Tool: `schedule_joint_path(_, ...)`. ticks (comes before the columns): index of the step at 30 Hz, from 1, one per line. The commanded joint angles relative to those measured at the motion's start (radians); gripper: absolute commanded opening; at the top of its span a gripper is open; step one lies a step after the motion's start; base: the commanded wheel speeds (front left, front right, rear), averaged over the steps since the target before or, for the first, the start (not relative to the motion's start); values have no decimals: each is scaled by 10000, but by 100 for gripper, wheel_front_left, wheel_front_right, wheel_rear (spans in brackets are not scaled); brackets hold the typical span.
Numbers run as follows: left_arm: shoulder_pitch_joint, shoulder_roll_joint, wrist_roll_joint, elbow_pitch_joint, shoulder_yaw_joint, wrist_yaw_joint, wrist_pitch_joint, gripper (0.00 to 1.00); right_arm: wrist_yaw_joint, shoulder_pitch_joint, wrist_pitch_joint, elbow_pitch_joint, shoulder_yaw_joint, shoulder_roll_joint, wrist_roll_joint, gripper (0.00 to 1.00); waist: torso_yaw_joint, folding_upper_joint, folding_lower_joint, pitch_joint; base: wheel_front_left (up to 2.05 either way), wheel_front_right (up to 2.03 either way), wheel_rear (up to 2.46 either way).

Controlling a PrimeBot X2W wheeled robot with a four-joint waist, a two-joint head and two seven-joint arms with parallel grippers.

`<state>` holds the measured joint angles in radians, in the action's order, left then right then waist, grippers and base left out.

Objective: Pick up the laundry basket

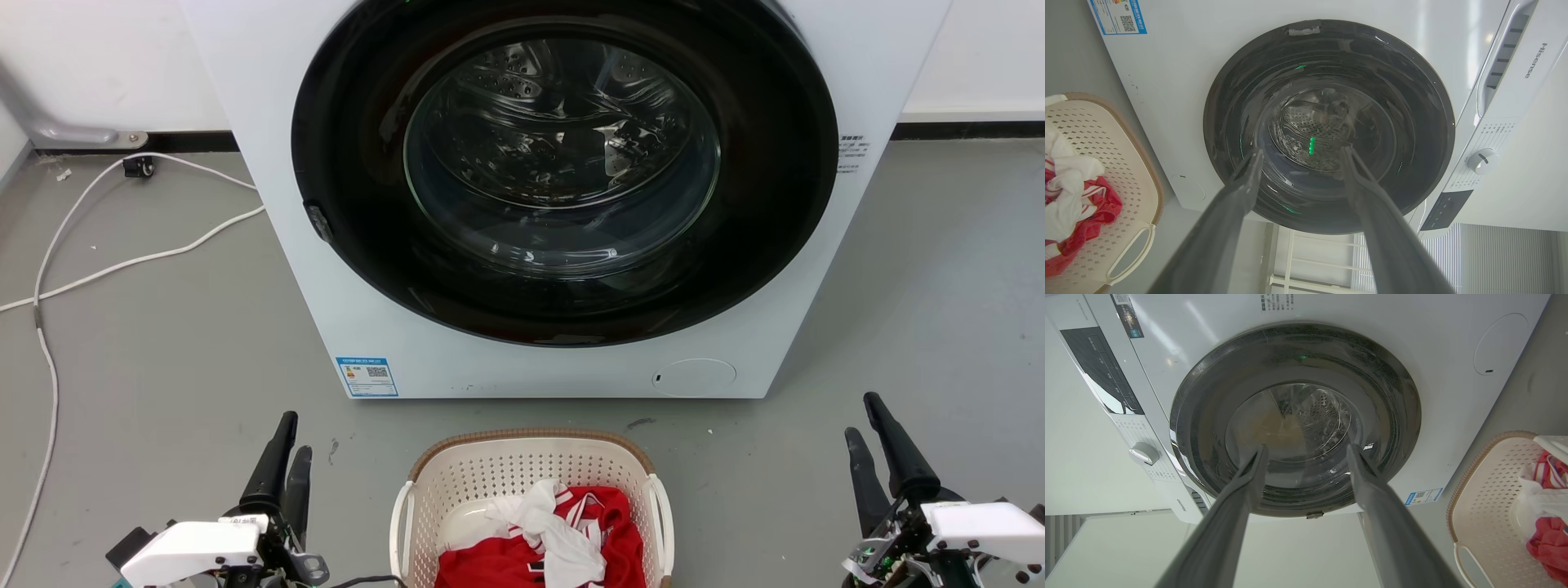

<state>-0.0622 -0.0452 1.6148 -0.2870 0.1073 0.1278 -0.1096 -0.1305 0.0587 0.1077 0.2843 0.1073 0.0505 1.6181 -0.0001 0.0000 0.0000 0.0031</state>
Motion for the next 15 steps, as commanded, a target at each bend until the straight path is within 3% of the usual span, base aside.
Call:
schedule_joint_path(1,-146,-23,-43,205,-44,1,131,100,0,157,-111,-222,-75,21,-97,100,-1,0,0,5,0,0,0)
schedule_joint_path(15,19,-31,-627,454,105,7,807,100,-1,99,-788,-427,-136,18,-1039,100,-14,0,0,26,0,0,0)
